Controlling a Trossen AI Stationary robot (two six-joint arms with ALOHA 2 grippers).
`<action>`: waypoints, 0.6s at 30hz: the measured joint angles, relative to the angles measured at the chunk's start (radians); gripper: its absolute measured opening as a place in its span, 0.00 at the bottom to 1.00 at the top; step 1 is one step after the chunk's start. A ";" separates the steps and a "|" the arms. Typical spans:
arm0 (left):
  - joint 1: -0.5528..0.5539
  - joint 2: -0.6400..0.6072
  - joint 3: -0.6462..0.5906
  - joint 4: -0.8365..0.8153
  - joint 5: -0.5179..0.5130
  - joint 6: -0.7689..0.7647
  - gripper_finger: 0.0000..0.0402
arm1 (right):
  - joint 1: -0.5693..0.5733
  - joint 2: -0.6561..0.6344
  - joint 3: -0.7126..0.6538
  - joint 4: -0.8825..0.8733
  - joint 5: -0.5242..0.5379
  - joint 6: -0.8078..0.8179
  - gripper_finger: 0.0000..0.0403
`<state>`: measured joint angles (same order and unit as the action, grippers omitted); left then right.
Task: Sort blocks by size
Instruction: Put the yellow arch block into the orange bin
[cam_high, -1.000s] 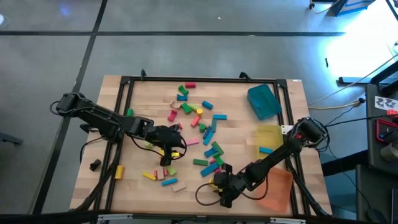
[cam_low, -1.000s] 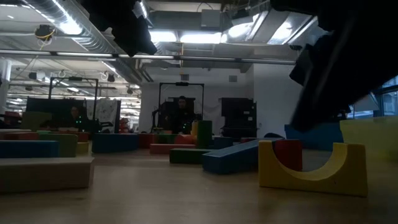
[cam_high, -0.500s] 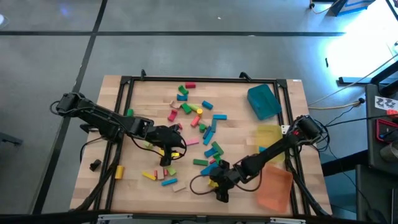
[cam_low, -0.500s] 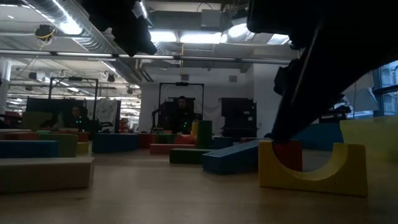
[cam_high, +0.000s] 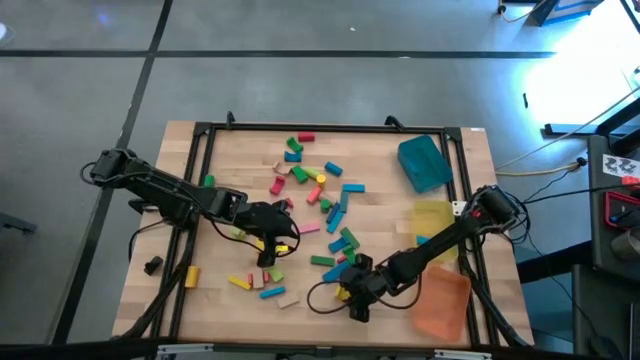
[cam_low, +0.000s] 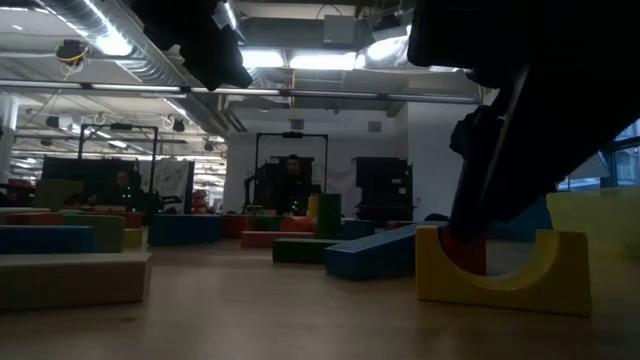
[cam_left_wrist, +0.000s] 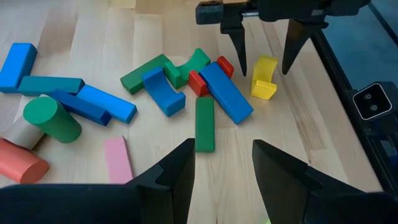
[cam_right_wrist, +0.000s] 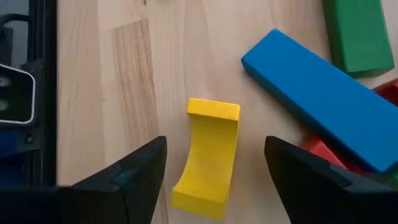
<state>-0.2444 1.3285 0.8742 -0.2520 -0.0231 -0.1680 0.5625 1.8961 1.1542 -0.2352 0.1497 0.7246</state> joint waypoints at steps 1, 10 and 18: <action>0.000 0.000 0.000 0.000 0.000 0.000 0.36 | 0.000 0.000 0.000 0.001 0.000 0.000 0.68; 0.000 0.000 0.000 0.000 0.000 0.000 0.36 | 0.001 0.000 0.000 0.001 0.001 0.000 0.68; 0.000 0.000 0.000 0.000 0.000 0.000 0.36 | 0.001 0.000 0.000 0.002 0.041 0.000 0.68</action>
<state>-0.2443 1.3285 0.8742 -0.2520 -0.0231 -0.1680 0.5632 1.8961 1.1542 -0.2333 0.1909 0.7242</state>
